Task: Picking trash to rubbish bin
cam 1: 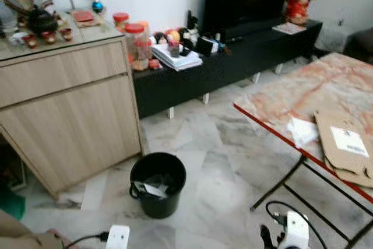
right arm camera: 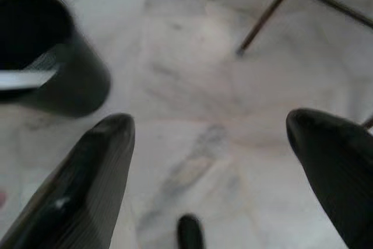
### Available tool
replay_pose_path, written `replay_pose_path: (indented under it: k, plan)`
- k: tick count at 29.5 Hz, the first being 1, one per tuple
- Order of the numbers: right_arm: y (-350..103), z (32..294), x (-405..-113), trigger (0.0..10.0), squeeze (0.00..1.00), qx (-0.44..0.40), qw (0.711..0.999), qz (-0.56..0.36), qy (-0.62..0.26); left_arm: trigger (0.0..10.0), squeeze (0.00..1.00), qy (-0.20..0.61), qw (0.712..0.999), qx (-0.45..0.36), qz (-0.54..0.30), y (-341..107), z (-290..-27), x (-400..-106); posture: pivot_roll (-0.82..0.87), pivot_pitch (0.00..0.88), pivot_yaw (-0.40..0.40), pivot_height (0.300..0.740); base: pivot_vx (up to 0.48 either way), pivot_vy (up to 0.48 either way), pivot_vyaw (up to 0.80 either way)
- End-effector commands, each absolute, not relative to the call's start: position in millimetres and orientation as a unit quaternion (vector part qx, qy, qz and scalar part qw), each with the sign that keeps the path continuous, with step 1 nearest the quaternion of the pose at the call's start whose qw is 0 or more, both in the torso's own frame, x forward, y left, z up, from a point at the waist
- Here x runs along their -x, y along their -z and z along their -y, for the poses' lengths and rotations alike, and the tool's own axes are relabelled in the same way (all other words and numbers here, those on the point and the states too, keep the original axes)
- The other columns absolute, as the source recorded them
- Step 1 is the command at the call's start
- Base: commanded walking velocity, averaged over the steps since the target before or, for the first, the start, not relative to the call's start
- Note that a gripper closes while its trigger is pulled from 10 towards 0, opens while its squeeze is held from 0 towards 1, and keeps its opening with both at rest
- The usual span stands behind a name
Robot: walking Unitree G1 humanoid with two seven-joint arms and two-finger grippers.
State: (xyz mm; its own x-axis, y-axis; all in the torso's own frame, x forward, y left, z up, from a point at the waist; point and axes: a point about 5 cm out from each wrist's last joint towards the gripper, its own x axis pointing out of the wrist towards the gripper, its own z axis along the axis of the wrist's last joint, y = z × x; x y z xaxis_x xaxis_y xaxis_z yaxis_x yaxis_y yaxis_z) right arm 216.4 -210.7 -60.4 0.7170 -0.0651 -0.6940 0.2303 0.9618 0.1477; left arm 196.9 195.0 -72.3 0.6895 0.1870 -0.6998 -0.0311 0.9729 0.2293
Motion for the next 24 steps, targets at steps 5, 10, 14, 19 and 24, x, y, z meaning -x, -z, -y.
replay_pose_path:
  k: [5, 10, 14, 19, 24]
  plan:
    - [59.9, 215.2, -215.8, 10.0, 0.00, -0.116, 0.919, -0.365, 0.095, 10.0, 0.00, -0.046, 0.913, -0.111, -0.390, 71.0, -194.1, -200.3, 0.00, 0.029, -0.007, 0.740, 0.330, 0.000, 0.00]
    - [60.0, 213.9, -216.0, 10.0, 0.00, -0.118, 0.919, -0.364, 0.096, 10.0, 0.00, -0.043, 0.914, -0.113, -0.387, 69.7, -192.8, -203.2, 0.00, 0.019, -0.002, 0.740, 0.331, 0.000, 0.00]
    - [60.2, 214.1, -215.7, 10.0, 0.00, -0.118, 0.918, -0.366, 0.095, 10.0, 0.00, -0.042, 0.914, -0.112, -0.387, 69.5, -191.8, -203.9, 0.00, 0.009, -0.011, 0.740, 0.332, 0.000, 0.00]
    - [59.9, 214.9, -216.1, 10.0, 0.00, -0.117, 0.918, -0.367, 0.095, 10.0, 0.00, -0.043, 0.914, -0.109, -0.388, 69.9, -190.1, -203.8, 0.00, 0.002, -0.016, 0.740, 0.330, 0.000, 0.00]
    - [58.4, 215.5, -218.4, 10.0, 0.00, -0.117, 0.919, -0.364, 0.095, 10.0, 0.00, -0.044, 0.914, -0.108, -0.390, 70.6, -189.4, -202.6, 0.02, 0.000, -0.020, 0.740, 0.330, 0.000, 0.00]
